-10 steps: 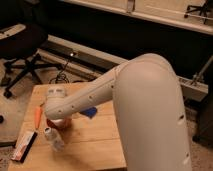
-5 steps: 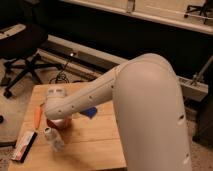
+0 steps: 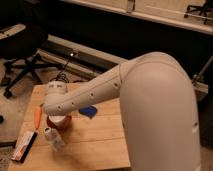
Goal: Knock the bottle over
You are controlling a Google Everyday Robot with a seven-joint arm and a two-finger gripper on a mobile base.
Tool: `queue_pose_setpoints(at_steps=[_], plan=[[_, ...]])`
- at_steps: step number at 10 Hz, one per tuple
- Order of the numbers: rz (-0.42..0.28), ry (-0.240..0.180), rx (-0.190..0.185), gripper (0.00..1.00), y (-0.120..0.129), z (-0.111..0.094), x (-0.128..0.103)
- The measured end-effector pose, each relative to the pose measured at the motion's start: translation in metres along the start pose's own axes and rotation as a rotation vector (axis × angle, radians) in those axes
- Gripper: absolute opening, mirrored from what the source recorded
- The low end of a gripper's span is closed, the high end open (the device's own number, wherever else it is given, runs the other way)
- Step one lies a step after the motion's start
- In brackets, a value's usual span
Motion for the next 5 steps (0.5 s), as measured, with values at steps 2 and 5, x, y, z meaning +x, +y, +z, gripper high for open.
queue_pose_setpoints(at_steps=[2,5], plan=[[0.011,0.016,-0.008,0.8,0.003,-0.023,0.007],[-0.01,0.029,0.059,0.57,-0.025,-0.061,0.003]])
